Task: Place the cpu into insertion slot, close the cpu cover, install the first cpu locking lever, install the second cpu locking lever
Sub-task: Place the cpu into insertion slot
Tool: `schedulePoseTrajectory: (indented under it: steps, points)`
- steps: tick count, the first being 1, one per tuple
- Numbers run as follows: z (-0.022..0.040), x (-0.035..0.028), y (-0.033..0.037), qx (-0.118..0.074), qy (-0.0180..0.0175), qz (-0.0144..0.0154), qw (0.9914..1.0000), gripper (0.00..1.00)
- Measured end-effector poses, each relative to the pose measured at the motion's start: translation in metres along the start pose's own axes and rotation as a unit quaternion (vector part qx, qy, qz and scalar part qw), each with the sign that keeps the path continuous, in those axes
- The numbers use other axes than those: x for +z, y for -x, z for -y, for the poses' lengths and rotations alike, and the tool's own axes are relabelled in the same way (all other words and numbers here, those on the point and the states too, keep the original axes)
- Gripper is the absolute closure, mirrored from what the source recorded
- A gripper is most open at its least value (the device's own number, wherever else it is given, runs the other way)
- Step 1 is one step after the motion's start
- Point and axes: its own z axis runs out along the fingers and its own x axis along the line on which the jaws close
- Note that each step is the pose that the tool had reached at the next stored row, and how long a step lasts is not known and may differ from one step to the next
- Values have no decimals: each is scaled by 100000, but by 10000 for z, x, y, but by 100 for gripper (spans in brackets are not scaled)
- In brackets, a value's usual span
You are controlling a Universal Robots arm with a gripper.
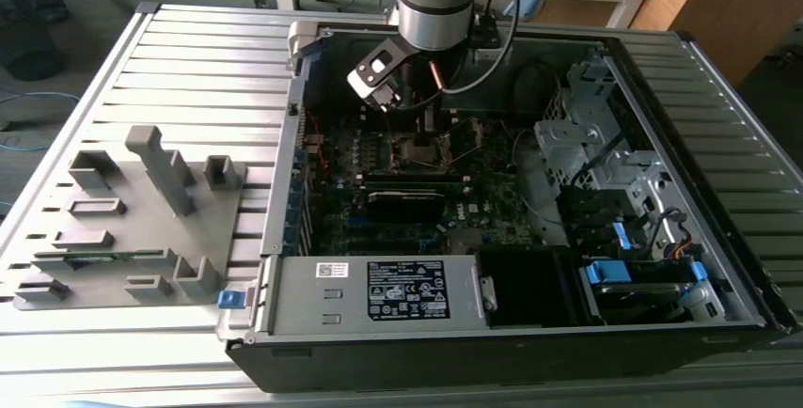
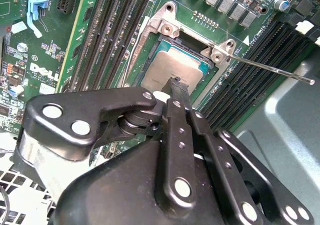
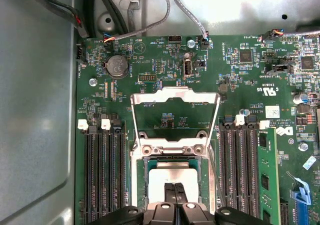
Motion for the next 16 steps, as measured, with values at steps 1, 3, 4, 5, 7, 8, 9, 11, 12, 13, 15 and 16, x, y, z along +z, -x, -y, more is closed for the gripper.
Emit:
schedulePoseTrajectory:
  steps: [1,3,4,5,7,8,9,11,12,13,15,16]
  points:
    - [0,0,0,1,1,0,100000,89]
    - [0,-1,0,0,0,2,100000,89]
    - [0,-1,0,-1,-1,1,100000,89]
    - [0,-1,0,-1,-9,1,100000,89]
    - [-1,-1,0,-15,-494,33,99999,89]
    - [-1,0,0,-4,-789,44,99997,89]
    - [0,-1,0,-1,-853,55,99996,89]
    - [0,0,0,4,-850,42,99996,89]
    - [0,0,0,5,-850,42,99996,89]
    - [0,0,0,3,-853,43,99996,89]
    - [0,0,0,5,-853,21,99996,89]
    - [0,-3,0,6,-854,-5,99996,89]
